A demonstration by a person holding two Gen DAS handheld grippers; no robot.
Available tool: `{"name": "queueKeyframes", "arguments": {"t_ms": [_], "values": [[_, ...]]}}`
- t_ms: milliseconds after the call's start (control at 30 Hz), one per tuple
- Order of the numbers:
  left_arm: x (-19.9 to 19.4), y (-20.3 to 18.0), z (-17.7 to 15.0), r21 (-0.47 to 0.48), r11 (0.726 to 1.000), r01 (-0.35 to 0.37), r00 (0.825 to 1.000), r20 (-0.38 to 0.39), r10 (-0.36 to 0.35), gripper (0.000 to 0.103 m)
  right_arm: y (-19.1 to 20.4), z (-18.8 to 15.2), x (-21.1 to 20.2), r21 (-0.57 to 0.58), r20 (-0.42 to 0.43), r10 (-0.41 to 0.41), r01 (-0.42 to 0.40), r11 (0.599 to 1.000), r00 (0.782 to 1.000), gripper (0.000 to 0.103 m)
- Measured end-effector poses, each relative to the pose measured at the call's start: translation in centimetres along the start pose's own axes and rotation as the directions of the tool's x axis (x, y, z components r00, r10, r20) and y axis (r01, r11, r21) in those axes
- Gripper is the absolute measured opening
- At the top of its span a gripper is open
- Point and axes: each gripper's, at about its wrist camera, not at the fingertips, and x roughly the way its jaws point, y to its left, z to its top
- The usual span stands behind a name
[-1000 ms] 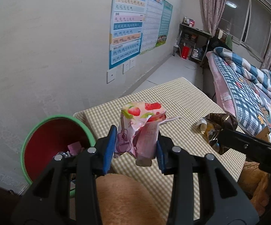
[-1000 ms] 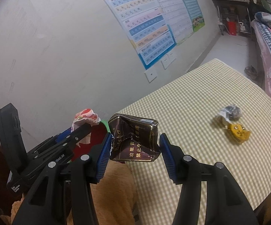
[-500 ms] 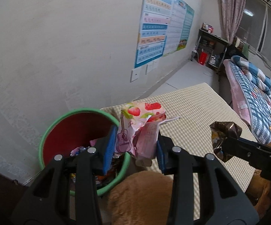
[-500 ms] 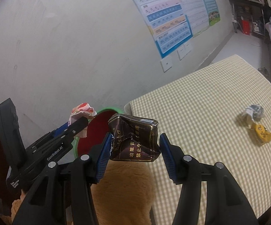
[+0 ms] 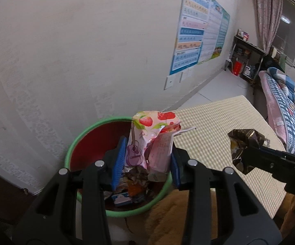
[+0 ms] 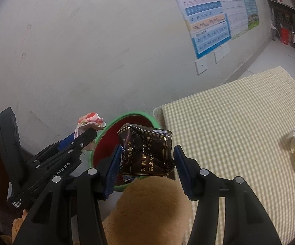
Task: Collect trash
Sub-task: 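Carry the pink wrapper and brown packet over the bin and open both tools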
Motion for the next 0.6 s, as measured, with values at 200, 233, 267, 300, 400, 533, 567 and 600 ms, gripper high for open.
{"name": "queueKeyframes", "arguments": {"t_ms": [200,233,267,300,400,533,567,600], "values": [[0.5,1.8,-0.1,-0.019,0.999,-0.048,0.999,-0.009,0.048,0.037,1.4,0.5,2.1,-0.027,-0.033,0.017,-0.018,0.999,0.999,0.05],[0.5,1.9,-0.1,-0.019,0.998,-0.053,0.999,-0.008,0.053,0.037,1.6,0.6,2.4,-0.031,-0.038,0.019,-0.02,0.999,0.999,0.05],[0.5,2.2,-0.1,-0.02,0.998,-0.062,0.998,-0.005,0.062,0.037,1.7,0.8,2.7,-0.034,-0.042,0.02,-0.022,0.999,0.999,0.05],[0.5,2.3,0.0,-0.02,0.998,-0.066,0.998,-0.003,0.066,0.037,1.9,0.9,3.0,-0.037,-0.046,0.022,-0.024,0.999,0.999,0.05],[0.5,2.7,0.0,-0.021,0.997,-0.077,0.997,0.002,0.077,0.037,2.4,1.1,3.7,-0.044,-0.056,0.025,-0.027,0.999,0.998,0.05],[0.7,3.4,0.0,-0.028,0.996,-0.083,0.997,0.0,0.083,0.037,2.5,1.5,4.7,-0.049,-0.072,0.027,-0.03,0.998,0.997,0.05],[0.7,3.6,-0.1,-0.03,0.996,-0.084,0.996,-0.001,0.084,0.037,2.5,1.5,5.0,-0.051,-0.078,0.027,-0.031,0.998,0.997,0.05],[0.9,3.7,0.0,-0.032,0.996,-0.084,0.996,-0.003,0.084,0.037,2.6,1.6,5.2,-0.051,-0.081,0.027,-0.031,0.998,0.996,0.05]]}}
